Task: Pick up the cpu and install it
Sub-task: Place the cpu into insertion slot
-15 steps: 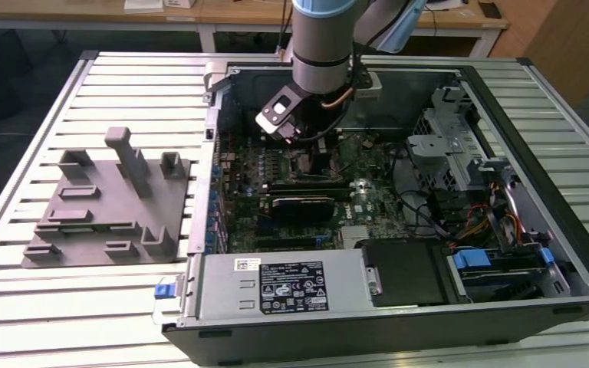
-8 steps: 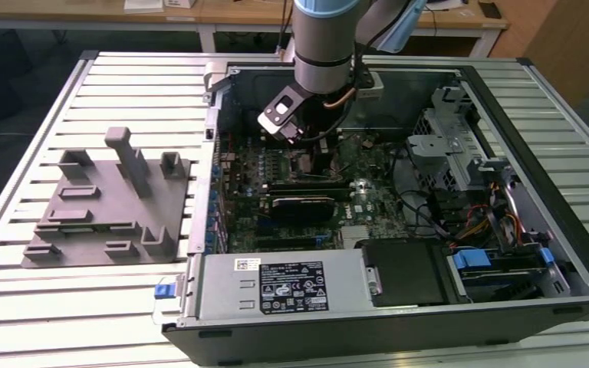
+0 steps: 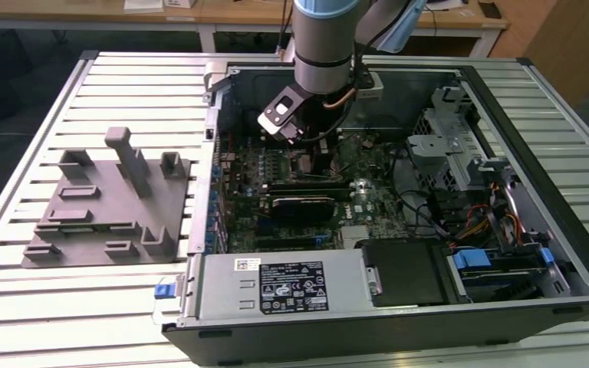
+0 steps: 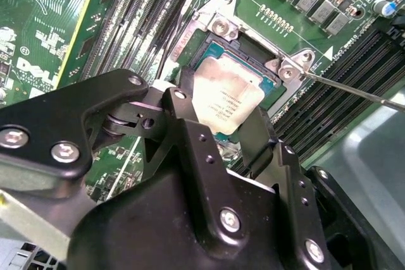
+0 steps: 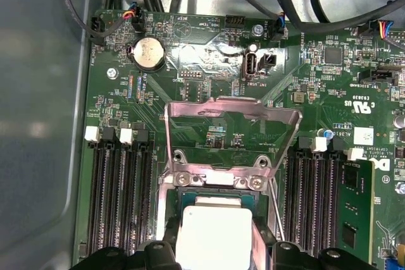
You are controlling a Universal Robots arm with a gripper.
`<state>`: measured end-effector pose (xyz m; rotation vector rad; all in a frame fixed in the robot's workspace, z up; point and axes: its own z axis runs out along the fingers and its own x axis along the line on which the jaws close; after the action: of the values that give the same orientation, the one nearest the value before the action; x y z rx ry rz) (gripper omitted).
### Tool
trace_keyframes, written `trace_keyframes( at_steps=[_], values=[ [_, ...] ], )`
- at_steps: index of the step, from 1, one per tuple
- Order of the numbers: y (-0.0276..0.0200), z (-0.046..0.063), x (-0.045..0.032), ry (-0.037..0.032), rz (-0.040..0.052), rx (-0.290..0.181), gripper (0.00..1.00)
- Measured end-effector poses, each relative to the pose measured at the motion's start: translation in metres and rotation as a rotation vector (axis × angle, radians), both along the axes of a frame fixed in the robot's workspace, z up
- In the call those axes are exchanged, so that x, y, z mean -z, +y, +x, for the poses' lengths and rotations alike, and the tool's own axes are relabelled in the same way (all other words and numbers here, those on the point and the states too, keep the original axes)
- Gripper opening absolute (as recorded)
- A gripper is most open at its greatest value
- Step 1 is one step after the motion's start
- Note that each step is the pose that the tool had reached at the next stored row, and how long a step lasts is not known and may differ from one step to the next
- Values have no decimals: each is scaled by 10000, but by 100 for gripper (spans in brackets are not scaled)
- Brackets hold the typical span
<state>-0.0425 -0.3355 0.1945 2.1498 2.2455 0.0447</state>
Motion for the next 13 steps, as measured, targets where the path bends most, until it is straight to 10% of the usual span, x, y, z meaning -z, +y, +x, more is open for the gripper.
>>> trace_keyframes(
  at_steps=[13],
  values=[
    [1,0,4,-2,3,0,60]
  ],
)
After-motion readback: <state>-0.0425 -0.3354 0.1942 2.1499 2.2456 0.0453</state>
